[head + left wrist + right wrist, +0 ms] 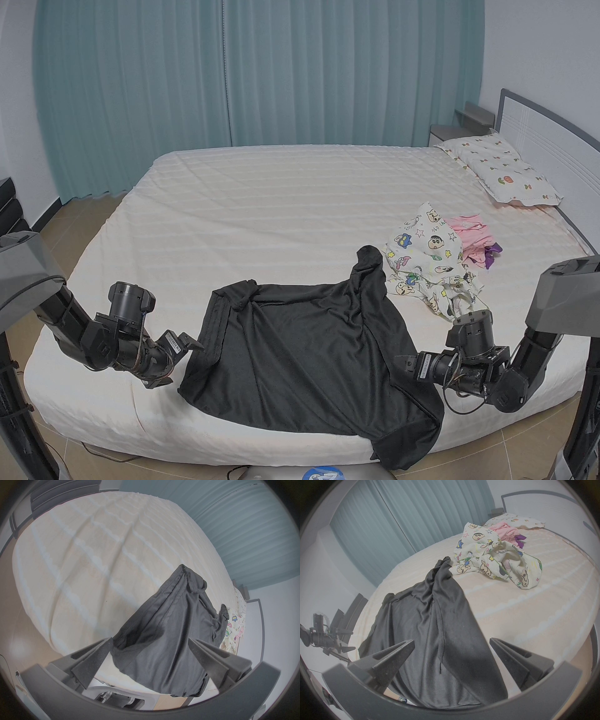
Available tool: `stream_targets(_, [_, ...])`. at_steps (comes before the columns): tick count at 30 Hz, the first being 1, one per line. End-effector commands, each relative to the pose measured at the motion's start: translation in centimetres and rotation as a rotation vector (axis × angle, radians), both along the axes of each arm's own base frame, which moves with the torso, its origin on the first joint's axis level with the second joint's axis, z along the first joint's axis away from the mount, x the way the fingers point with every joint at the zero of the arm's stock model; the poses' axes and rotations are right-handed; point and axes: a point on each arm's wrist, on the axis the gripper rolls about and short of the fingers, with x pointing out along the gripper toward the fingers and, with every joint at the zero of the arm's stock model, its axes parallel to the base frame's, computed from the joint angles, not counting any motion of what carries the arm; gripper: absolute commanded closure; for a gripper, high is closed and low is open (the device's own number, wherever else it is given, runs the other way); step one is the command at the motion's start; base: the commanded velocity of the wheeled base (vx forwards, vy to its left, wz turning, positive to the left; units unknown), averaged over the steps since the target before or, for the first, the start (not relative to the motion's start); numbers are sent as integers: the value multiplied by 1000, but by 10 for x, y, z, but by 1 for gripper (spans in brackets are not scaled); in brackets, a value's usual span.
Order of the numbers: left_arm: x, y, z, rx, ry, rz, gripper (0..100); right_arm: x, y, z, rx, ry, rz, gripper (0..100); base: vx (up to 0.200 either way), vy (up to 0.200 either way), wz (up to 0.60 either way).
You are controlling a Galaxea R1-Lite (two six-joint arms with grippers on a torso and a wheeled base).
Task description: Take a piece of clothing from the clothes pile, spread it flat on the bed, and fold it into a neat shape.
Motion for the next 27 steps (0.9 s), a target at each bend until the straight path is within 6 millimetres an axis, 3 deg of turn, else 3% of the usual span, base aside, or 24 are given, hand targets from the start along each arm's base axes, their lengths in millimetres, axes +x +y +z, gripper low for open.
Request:
stream_targets(1, [1,0,-4,1,8,0,0,9,10,-28,-55,42,9,0,0,0,0])
stream_targets(11, [4,0,-8,3,18,6,0,25,18,-40,-101,45,39,0,0,0,0])
stream_targets(12, [5,1,-8,3,16,7,0,25,18,-41,-108,45,45,100,0,0,0])
stream_targets(17, [6,1,-9,2,8,7,0,25,15,-38,-114,33,41,100,0,0,0])
stream_targets(19, [6,1,-11,8,12,9,0,26,11,-29,-104,13,26,100,0,0,0])
stream_targets(27, [4,2,-13,18,20,8,0,24,-30,2,-68,-26,-67,100,0,0,0])
